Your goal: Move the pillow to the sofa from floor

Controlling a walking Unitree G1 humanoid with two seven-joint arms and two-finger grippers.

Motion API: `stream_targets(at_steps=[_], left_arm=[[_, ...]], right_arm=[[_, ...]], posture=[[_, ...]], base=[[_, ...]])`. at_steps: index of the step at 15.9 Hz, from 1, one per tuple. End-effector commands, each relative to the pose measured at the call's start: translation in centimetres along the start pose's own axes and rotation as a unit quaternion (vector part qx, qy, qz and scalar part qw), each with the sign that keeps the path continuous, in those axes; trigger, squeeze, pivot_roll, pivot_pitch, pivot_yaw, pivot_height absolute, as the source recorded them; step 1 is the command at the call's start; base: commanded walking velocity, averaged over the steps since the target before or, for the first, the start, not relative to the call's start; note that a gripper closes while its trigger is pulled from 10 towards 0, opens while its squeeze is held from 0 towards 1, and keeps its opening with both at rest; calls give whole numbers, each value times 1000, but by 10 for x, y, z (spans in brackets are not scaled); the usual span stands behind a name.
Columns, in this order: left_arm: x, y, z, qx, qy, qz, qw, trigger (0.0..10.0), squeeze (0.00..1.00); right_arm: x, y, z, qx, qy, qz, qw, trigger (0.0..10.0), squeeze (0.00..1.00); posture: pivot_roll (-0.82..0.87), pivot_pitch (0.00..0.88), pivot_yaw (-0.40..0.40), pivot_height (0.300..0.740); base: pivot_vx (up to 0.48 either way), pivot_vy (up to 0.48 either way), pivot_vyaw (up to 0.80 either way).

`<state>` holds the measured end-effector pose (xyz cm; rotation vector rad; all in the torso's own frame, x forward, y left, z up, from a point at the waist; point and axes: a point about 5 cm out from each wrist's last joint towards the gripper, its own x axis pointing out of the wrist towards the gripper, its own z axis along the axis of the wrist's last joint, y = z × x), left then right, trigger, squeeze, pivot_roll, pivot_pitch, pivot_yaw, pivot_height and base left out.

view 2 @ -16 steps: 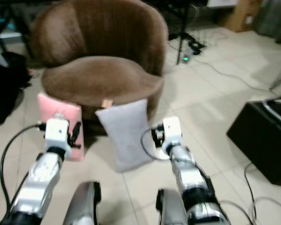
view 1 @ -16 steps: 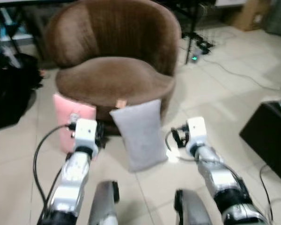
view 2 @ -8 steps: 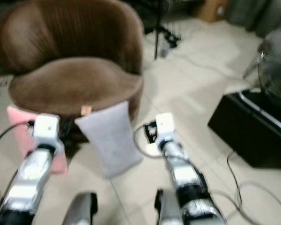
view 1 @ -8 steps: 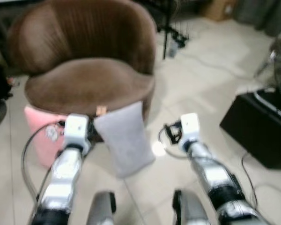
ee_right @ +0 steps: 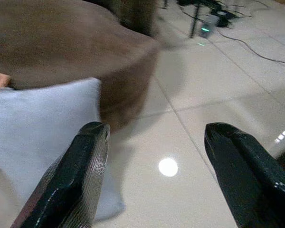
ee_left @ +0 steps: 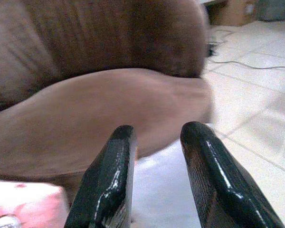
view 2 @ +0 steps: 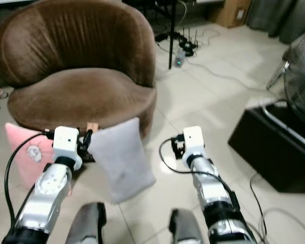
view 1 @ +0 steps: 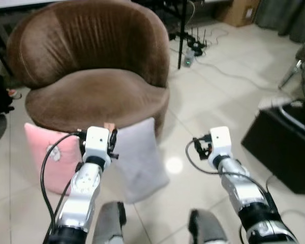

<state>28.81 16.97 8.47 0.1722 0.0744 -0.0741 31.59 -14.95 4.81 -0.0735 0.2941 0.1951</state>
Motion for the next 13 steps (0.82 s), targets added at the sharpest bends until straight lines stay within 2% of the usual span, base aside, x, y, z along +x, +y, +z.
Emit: stream_targets(at_steps=[1, 9, 10, 13], left_arm=[[0, 9, 1, 6, -2, 13, 1000, 10000, 0], [-1, 9, 0, 9, 0, 13, 1000, 10000, 0], [-1, 9, 0, 8, 0, 13, 1000, 10000, 0], [-1, 9, 0, 10, 0, 10, 1000, 10000, 0]], right_arm=[[5, 13, 9, -12, -15, 21, 1000, 10000, 0], [5, 14, 8, -14, -13, 25, 1000, 10000, 0], [5, 11, 7, 3, -11, 14, 1000, 10000, 0], [5, 8, 8, 1, -13, 4, 1000, 10000, 0]], posture=[[28, 0, 12, 555], [34, 0, 12, 555], [34, 0, 12, 555], [34, 0, 13, 555]], base=[[326, 0, 800], [318, 0, 800], [311, 0, 0], [307, 0, 0]])
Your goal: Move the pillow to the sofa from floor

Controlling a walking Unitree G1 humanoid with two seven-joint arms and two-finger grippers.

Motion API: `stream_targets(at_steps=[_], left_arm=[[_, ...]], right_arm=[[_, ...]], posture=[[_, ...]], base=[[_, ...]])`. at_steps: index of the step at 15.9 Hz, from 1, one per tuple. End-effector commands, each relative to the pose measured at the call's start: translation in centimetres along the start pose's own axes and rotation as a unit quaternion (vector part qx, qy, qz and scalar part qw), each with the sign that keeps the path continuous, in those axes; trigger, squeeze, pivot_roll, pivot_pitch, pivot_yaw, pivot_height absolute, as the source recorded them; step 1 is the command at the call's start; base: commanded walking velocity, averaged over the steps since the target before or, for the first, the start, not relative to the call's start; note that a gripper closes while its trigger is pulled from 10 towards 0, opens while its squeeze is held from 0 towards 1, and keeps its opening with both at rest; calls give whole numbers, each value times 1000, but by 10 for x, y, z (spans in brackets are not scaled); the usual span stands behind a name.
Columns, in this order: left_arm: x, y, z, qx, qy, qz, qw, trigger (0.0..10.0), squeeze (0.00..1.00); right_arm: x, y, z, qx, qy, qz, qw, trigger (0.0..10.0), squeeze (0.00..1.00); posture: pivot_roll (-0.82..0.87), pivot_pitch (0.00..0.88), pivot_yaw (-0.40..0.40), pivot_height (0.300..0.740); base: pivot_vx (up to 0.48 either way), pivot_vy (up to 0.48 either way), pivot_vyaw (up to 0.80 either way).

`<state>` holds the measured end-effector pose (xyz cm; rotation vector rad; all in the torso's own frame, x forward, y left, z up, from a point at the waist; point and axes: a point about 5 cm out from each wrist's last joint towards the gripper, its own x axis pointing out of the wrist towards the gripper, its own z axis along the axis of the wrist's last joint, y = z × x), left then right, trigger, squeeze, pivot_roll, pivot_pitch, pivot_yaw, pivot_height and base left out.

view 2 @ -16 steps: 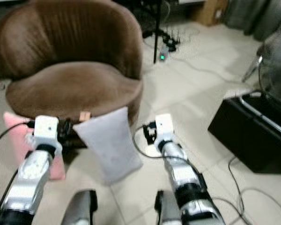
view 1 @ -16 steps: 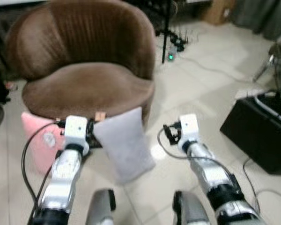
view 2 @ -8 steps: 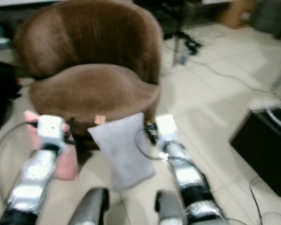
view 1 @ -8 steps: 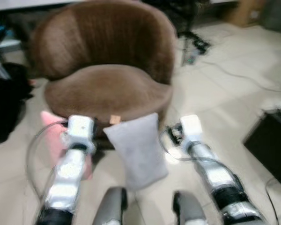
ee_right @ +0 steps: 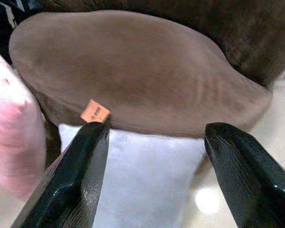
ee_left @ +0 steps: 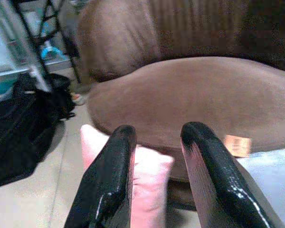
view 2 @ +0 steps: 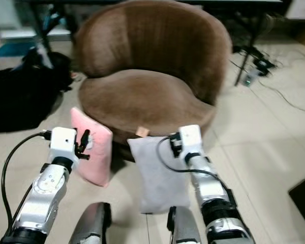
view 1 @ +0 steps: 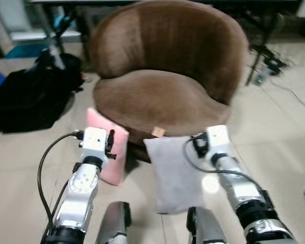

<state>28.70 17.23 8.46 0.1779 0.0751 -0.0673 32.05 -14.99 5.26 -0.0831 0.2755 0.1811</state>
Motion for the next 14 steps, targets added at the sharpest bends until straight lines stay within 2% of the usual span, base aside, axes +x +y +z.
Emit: stream_targets(at_steps=[1, 6, 14], left_arm=[[1, 6, 1, 7, -1, 5, 1000, 10000, 0], [2, 6, 1, 7, -1, 2, 1000, 10000, 0], [2, 6, 2, 7, -2, 2, 1000, 10000, 0]], right_arm=[[2, 9, 2, 9, -3, 8, 1000, 10000, 0], [2, 7, 2, 16, -1, 0, 1000, 10000, 0], [3, 7, 2, 14, -2, 1, 1000, 10000, 0]], posture=[[34, 0, 13, 555], [28, 0, 22, 555], [29, 0, 24, 555]], base=[[311, 0, 0], [310, 0, -684], [310, 0, 0]])
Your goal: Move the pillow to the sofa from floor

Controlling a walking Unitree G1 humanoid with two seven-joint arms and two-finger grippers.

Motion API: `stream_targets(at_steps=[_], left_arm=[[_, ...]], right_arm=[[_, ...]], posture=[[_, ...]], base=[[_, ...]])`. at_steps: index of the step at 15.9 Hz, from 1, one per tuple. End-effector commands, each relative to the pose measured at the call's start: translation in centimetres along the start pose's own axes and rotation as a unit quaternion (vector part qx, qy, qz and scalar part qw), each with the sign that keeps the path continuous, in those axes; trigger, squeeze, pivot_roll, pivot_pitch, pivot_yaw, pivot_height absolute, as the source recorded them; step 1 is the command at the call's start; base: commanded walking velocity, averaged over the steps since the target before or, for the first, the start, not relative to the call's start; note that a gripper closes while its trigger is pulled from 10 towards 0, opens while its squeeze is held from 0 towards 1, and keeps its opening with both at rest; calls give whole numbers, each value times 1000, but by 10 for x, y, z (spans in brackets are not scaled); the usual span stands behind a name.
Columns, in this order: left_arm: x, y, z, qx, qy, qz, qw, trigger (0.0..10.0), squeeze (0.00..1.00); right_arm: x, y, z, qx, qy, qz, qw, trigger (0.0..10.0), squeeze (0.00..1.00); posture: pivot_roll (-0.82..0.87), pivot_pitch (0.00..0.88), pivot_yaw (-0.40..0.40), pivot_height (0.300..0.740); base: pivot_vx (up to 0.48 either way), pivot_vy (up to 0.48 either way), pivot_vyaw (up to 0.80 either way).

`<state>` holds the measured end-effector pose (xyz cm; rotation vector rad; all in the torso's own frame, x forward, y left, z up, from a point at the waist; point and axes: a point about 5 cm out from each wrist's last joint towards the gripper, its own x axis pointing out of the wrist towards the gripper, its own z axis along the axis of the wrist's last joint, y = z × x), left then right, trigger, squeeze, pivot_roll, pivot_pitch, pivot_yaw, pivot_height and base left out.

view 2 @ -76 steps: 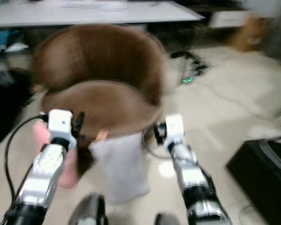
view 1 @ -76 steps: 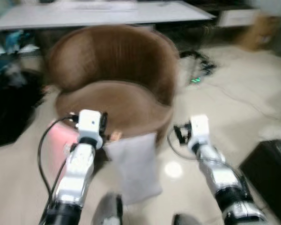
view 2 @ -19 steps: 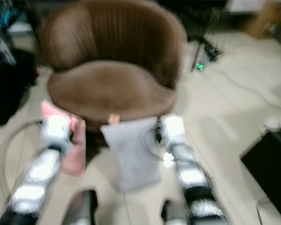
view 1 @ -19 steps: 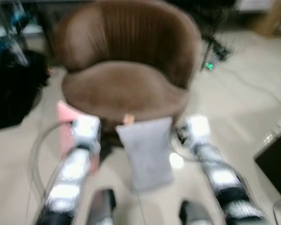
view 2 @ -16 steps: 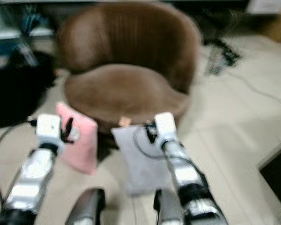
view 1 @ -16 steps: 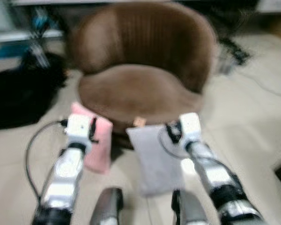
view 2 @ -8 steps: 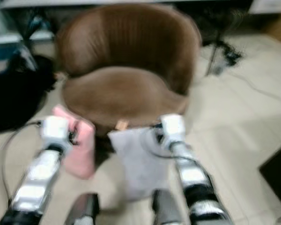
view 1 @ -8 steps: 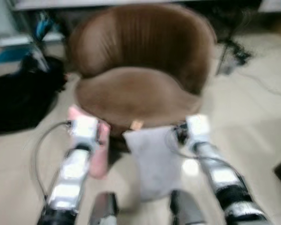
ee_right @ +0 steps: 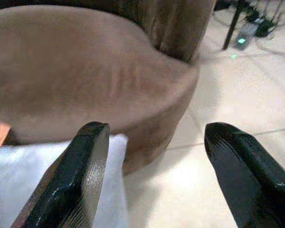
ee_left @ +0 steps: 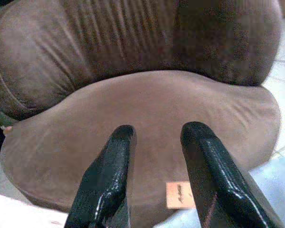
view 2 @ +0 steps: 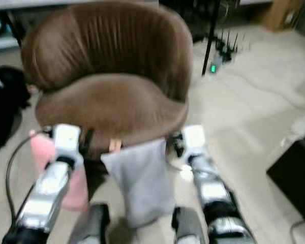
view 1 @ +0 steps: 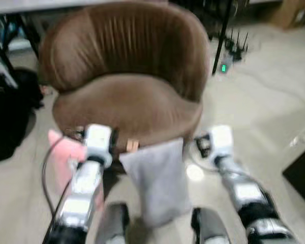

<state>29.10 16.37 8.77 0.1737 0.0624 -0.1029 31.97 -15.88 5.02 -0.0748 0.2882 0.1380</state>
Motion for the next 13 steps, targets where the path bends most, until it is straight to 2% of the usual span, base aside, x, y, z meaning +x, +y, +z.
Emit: stream_targets(at_steps=[1, 5, 7, 9, 10, 11, 13], left_arm=[[-3, 13, -3, 8, 6, 20, 1000, 10000, 0], [-1, 16, -3, 16, 9, 29, 999, 10000, 0], [2, 23, -10, 29, 27, 35, 999, 10000, 0], [5, 26, -20, 45, 60, 7, 997, 10000, 0], [4, 24, -24, 30, 68, -15, 997, 10000, 776], [5, 22, -29, 16, 76, -33, 996, 10000, 1000], [4, 18, -39, 25, 96, -57, 993, 10000, 1000]], right_arm=[[4, 16, 5, 5, -8, 21, 1000, 10000, 0], [4, 18, 6, 3, -10, 27, 1000, 10000, 0], [4, 20, 6, 5, -12, 35, 999, 10000, 0], [3, 24, 5, -7, -10, 55, 998, 10000, 0], [2, 24, 4, -11, -9, 60, 998, 10000, 0], [1, 24, 4, -11, -8, 64, 998, 10000, 0], [0, 26, 4, -29, -9, 81, 996, 10000, 0]], posture=[[29, 0, 24, 555], [29, 0, 24, 555], [35, 0, 17, 555], [38, 0, 16, 555], [38, 0, 11, 555], [37, 0, 9, 555], [25, 0, 12, 555]], base=[[307, 0, 0], [71, 0, 0], [0, 0, 0], [0, 0, 0], [0, 0, 0], [0, 0, 0], [0, 0, 0]])
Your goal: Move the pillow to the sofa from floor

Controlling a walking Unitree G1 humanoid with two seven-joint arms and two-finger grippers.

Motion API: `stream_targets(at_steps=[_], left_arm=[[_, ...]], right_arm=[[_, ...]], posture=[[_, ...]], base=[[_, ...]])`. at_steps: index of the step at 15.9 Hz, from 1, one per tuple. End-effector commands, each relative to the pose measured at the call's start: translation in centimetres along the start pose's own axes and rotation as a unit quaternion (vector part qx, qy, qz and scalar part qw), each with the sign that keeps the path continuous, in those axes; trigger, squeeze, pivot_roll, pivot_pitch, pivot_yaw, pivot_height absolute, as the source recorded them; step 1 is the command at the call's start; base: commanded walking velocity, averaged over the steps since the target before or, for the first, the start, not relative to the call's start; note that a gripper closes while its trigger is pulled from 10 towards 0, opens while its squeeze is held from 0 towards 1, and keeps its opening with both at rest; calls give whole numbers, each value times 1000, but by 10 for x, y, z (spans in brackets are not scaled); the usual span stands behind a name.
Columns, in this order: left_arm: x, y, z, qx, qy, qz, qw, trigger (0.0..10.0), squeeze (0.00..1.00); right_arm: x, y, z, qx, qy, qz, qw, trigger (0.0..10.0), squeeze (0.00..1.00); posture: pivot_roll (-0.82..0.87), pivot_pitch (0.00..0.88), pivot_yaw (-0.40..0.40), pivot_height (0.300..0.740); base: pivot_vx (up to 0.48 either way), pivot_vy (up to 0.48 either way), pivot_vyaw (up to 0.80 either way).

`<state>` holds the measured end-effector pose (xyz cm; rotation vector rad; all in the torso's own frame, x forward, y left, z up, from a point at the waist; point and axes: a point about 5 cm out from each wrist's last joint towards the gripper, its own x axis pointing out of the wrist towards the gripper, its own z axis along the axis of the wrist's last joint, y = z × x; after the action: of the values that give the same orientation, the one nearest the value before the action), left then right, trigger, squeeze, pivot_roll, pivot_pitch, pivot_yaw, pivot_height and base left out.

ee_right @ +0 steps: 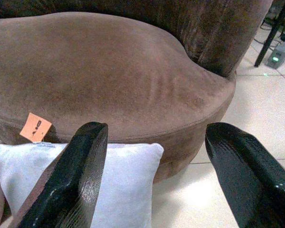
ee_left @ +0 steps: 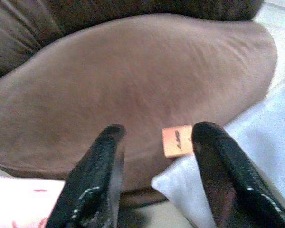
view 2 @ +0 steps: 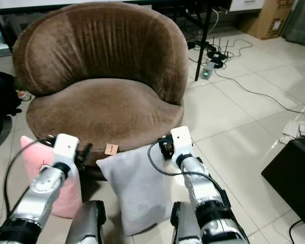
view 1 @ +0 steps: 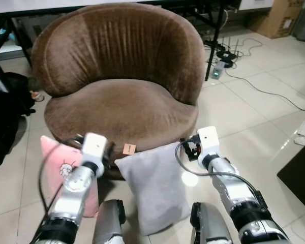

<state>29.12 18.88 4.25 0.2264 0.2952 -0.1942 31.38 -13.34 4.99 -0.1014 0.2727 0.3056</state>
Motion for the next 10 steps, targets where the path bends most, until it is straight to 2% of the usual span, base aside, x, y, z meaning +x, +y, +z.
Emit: stream_targets(at_steps=[1, 2, 3, 5, 6, 8, 10], left_arm=[[4, -1, -1, 8, 5, -10, 1000, 10000, 1000], [6, -1, -6, 42, 14, -25, 999, 10000, 631], [8, 0, -13, 70, 26, -27, 997, 10000, 0], [15, 8, -4, 143, 10, 1, 990, 10000, 0], [15, 12, -1, 148, -2, 11, 989, 10000, 0], [20, 16, 16, 111, -58, 28, 992, 10000, 0], [20, 20, 26, 125, -95, 43, 987, 10000, 0]], right_arm=[[-3, -1, -3, -14, 7, 5, 1000, 10000, 0], [-7, -2, -8, -18, 17, 3, 1000, 10000, 0], [-13, -5, -12, -18, 23, 1, 1000, 10000, 0], [-21, -8, -14, -14, 28, 0, 1000, 10000, 0], [-24, -6, -16, -21, 31, 4, 999, 10000, 0], [-31, -5, -11, -15, 20, 5, 1000, 10000, 0], [-35, 2, -11, -11, 19, 14, 1000, 10000, 0]], posture=[[11, 17, 8, 555], [3, 35, 8, 555], [-8, 73, 1, 550], [-5, 114, -25, 520], [-14, 122, -23, 510], [-30, 138, -23, 505], [-21, 138, -33, 505]], base=[[0, 0, 0], [0, 0, 0], [0, 0, 0], [0, 0, 0], [0, 0, 0], [0, 0, 0], [0, 0, 0]])
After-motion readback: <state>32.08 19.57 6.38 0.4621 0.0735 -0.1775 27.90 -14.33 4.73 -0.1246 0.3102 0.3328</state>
